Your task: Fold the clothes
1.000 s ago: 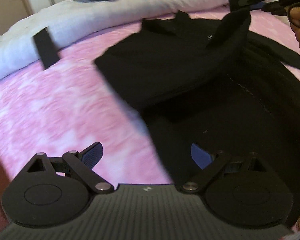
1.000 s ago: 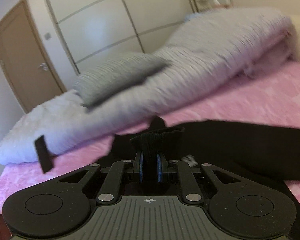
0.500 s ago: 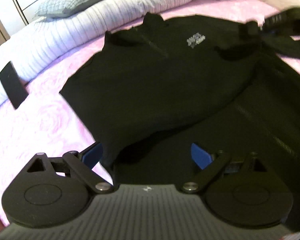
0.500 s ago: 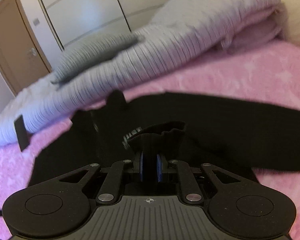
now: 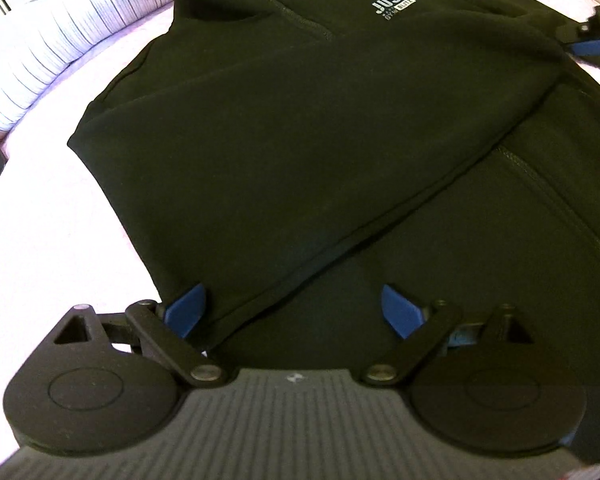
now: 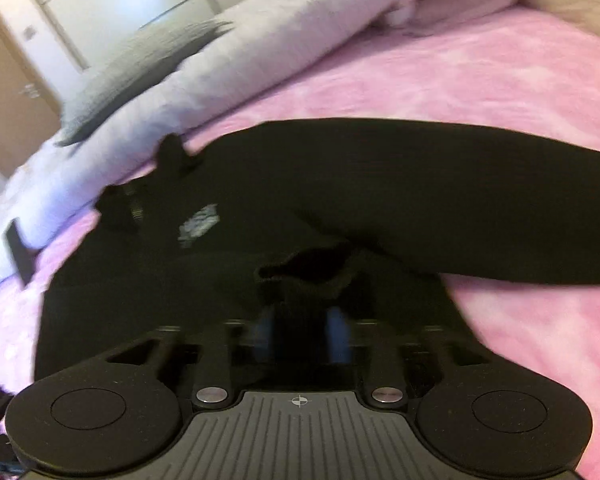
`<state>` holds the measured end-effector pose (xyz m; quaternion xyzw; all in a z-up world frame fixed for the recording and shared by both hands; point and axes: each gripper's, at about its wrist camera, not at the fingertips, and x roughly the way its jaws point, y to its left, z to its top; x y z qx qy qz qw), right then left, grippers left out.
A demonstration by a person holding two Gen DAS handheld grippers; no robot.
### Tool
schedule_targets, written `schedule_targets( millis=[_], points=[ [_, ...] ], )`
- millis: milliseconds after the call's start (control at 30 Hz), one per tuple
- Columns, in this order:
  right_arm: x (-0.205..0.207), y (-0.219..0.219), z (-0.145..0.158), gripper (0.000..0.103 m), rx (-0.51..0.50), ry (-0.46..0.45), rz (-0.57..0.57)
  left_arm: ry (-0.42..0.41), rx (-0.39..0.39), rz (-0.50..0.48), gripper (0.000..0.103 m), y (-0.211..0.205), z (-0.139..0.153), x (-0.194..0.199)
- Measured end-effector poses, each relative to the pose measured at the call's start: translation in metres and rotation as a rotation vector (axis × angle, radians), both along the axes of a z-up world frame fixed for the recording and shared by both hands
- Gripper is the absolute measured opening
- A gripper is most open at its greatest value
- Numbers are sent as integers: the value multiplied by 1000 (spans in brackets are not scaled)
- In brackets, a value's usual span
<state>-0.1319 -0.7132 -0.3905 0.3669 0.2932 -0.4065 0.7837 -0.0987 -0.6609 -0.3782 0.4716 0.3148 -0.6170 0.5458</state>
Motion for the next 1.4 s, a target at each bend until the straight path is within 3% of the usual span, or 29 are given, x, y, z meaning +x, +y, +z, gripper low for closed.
schedule_targets(
  millis=[133,333,433,500,567,633,767,900,967,1300,1367,1400],
  points=[
    [-22,17,11,67,5,3,-49,-17,12,-23,93,2,1,1],
    [2,20,22,67,-74,-90,65,-38,-11,-27,92,2,7,2],
    [19,4,3,67,6,-112,78,-48,-33,-17,92,2,18,-4],
    [12,-7,-4,67,93,-125,23,-49,-48,-12,92,3,29,-10],
    [-14,-11,13,67,88,-199,-40,-46,-67,-20,92,4,43,-20],
    [-49,-11,32,67,34,-213,-114,-45,-79,-26,92,2,55,-30],
    [-136,-17,49,67,-97,-28,-396,-51,-89,-57,92,-6,66,-57],
    [-220,-42,31,67,-74,2,-642,-49,-96,-99,92,-15,72,-90],
    [-250,-54,17,67,-35,-35,-725,-42,-103,-118,92,-20,72,-106],
    [-302,-92,-23,66,-14,-172,-830,-95,-95,-216,92,-42,77,-172],
    [-303,-94,-18,27,-14,-171,-847,-96,-92,-221,92,-42,79,-178],
    [-302,-92,-12,19,-25,-162,-843,-95,-93,-221,92,-40,81,-180]
  ],
)
